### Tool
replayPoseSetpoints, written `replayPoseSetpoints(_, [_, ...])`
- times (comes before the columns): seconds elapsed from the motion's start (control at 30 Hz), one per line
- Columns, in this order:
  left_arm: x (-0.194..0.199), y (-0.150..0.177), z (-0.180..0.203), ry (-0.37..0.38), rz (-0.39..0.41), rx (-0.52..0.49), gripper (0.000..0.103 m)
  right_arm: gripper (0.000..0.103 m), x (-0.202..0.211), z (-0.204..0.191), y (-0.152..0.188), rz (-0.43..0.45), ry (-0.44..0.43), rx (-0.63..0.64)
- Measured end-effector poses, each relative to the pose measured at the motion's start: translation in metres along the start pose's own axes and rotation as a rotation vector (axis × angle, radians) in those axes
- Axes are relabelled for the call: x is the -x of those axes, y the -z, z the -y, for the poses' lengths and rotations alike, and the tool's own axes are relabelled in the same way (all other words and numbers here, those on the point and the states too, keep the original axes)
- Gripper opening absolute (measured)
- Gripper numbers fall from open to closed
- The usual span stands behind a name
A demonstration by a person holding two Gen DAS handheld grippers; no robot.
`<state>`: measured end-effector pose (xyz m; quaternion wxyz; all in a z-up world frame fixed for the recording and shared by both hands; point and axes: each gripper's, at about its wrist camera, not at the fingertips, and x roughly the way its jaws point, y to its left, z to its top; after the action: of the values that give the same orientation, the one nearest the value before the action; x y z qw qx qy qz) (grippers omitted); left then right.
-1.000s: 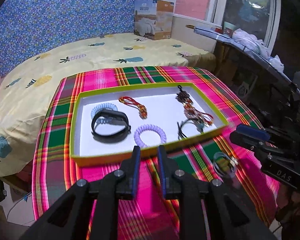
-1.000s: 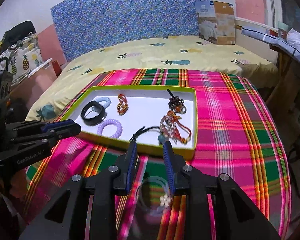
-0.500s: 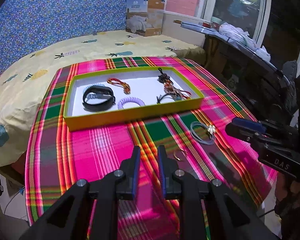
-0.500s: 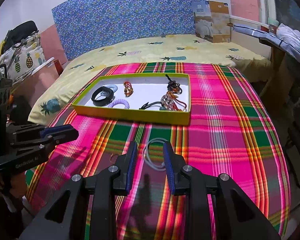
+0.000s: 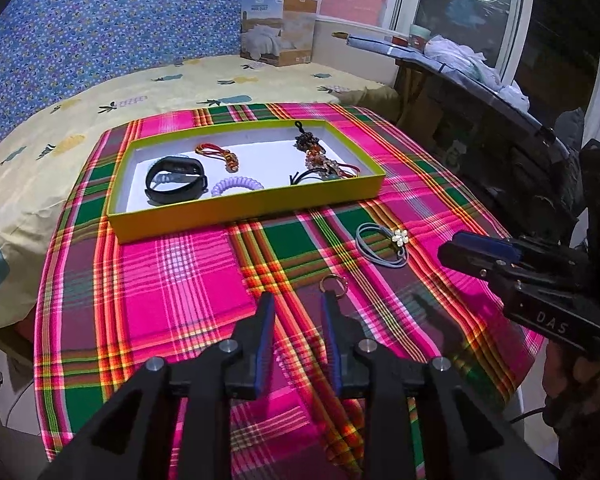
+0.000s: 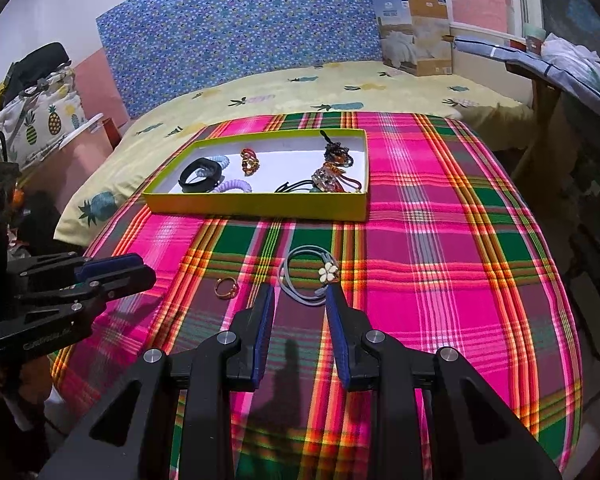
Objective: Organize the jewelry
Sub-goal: 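Move both tools back toward the gold ring and gray hair tie, then close the left tool on the gold ring and lift it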
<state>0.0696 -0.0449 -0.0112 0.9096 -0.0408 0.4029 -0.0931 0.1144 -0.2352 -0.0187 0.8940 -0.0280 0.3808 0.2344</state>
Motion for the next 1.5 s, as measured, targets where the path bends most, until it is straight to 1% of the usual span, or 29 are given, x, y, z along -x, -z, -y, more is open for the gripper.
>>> replayPoseSetpoints(0.2, [-0.01, 0.0, 0.006, 0.011, -0.021, -0.011, 0.026, 0.027, -0.003, 0.005, 0.002, -0.005, 0.002, -0.014])
replayPoseSetpoints(0.37, [-0.02, 0.0, 0.011, 0.03, -0.039, -0.013, 0.029, 0.027, -0.005, 0.009, 0.004, -0.012, 0.004, -0.021])
replayPoseSetpoints(0.83, [-0.045, -0.002, 0.025, 0.057, -0.082, -0.032, 0.029, 0.027, -0.014, 0.014, 0.004, -0.024, 0.001, -0.033])
replayPoseSetpoints(1.0, [-0.052, -0.003, 0.03, 0.046, -0.091, -0.038, 0.029, 0.027, -0.02, 0.017, 0.003, -0.029, -0.001, -0.038])
replayPoseSetpoints(1.2, [-0.056, -0.005, 0.03, 0.033, -0.08, -0.042, 0.029, 0.027, -0.025, 0.019, 0.001, -0.033, -0.008, -0.042])
replayPoseSetpoints(1.33, [-0.058, -0.005, 0.034, 0.009, -0.07, -0.067, 0.028, 0.027, -0.03, 0.02, -0.001, -0.037, -0.014, -0.039])
replayPoseSetpoints(1.4, [-0.058, -0.005, 0.035, -0.006, -0.068, -0.076, 0.025, 0.027, -0.033, 0.021, -0.001, -0.04, -0.015, -0.039])
replayPoseSetpoints(1.43, [-0.058, -0.005, 0.034, -0.012, -0.068, -0.076, 0.022, 0.027, -0.034, 0.021, -0.001, -0.042, -0.016, -0.038])
replayPoseSetpoints(1.5, [-0.059, -0.006, 0.032, -0.009, -0.068, -0.072, 0.021, 0.027, -0.038, 0.021, -0.002, -0.046, -0.017, -0.036])
